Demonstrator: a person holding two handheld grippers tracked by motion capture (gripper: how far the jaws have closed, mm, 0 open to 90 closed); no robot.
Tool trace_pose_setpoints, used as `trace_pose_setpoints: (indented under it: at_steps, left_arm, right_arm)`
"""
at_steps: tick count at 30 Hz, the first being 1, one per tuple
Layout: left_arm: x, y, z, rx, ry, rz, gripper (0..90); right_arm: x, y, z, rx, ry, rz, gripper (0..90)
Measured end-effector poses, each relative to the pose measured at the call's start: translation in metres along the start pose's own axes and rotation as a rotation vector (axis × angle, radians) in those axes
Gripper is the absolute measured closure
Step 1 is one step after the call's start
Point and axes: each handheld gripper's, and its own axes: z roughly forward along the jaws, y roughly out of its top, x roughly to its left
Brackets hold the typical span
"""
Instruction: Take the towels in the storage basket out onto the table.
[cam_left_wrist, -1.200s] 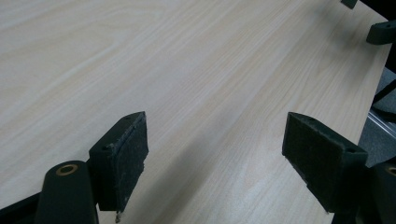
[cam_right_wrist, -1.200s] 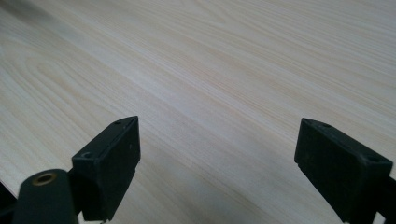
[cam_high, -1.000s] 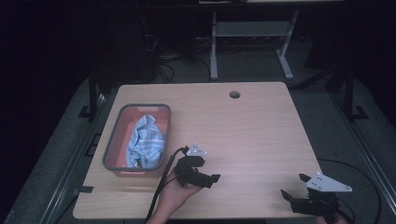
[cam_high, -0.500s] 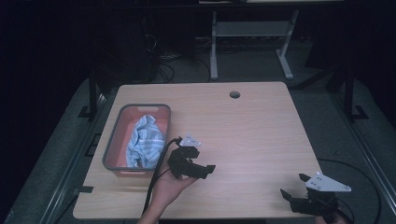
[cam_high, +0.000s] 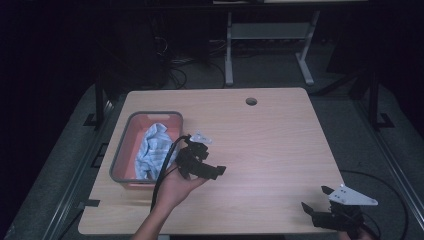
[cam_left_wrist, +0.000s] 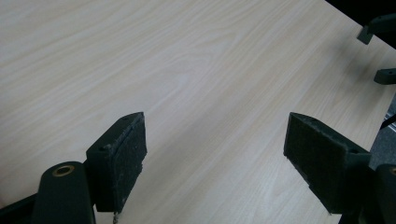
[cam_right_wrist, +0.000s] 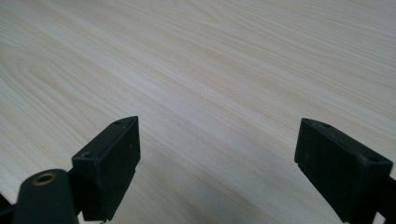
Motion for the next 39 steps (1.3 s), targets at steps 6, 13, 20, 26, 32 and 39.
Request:
trace_pose_setpoints:
  at_steps: [6,13,20,26,32,39]
  left_arm:
    - [0.012,0.011,-0.016,0.0,0.01,-0.008,21.7]
    - [0.031,0.016,-0.036,-0.009,0.042,-0.031,22.2]
    - [0.049,0.013,-0.051,-0.026,0.057,-0.061,22.2]
    - [0.064,0.007,-0.061,-0.024,0.073,-0.087,21.9]
    - [0.077,-0.002,-0.069,-0.018,0.091,-0.099,22.2]
    - [0.096,-0.013,-0.078,-0.012,0.126,-0.138,22.2]
  right_arm:
    - [0.001,0.001,0.001,0.003,0.003,-0.008,13.7]
    - [0.001,0.001,0.001,0.005,0.005,-0.012,13.7]
    - [0.001,0.001,0.0,0.004,0.006,-0.009,13.7]
    - [0.001,0.001,0.0,0.003,0.006,-0.012,13.6]
    - [0.001,0.001,-0.001,0.001,0.002,-0.014,13.6]
    - [0.002,0.001,-0.001,0.0,0.004,-0.017,13.7]
